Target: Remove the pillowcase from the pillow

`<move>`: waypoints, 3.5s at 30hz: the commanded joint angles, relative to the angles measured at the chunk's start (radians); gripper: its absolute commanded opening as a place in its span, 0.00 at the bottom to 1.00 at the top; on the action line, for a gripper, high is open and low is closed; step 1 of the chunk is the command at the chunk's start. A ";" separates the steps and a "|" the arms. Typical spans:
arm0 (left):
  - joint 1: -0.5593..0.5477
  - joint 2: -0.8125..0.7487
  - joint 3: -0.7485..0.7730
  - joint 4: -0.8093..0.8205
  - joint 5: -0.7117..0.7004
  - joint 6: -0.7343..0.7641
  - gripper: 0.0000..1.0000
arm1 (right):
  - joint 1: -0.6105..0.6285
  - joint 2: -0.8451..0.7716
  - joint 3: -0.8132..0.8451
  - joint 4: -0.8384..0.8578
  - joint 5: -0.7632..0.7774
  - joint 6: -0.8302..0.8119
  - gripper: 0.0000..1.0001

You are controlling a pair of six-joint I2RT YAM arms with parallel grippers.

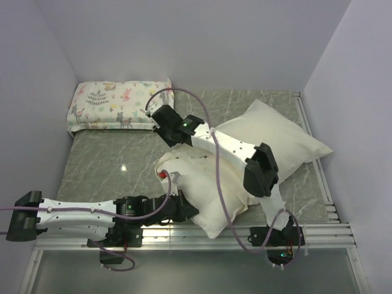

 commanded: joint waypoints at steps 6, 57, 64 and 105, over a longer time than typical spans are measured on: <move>-0.101 0.051 0.204 -0.141 -0.143 -0.006 0.01 | -0.108 0.002 -0.017 -0.022 -0.005 0.074 0.04; -0.330 0.233 0.482 -0.457 -0.428 -0.112 0.01 | -0.338 0.068 -0.051 -0.086 0.200 0.264 0.00; -0.333 0.094 0.447 -0.638 -0.520 -0.273 0.00 | -0.426 -0.022 -0.230 0.070 0.213 0.332 0.00; 0.930 -0.089 0.032 -0.116 0.357 0.388 0.00 | 0.258 -0.874 -1.119 0.237 0.323 0.815 0.74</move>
